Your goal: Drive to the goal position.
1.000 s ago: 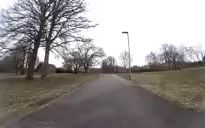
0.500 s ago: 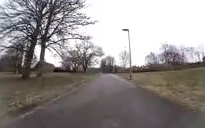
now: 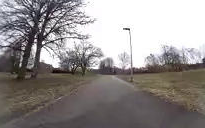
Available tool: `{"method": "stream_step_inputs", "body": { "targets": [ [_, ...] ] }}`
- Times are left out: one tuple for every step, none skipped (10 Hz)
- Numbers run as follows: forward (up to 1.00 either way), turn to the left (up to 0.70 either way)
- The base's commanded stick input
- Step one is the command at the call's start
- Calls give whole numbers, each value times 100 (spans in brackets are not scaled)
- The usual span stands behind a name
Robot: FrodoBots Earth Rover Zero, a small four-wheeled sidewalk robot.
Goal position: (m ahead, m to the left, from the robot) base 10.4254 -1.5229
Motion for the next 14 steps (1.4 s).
{"method": "stream_step_inputs", "body": {
  "targets": [
    [100, 0],
    [100, 0],
    [100, 0],
    [100, 0],
    [100, 0],
    [100, 0],
    [100, 0],
    [100, 1],
    [100, 8],
    [100, 29],
    [100, 40],
    [100, 40],
    [100, 40],
    [100, 15]
  ]
}}
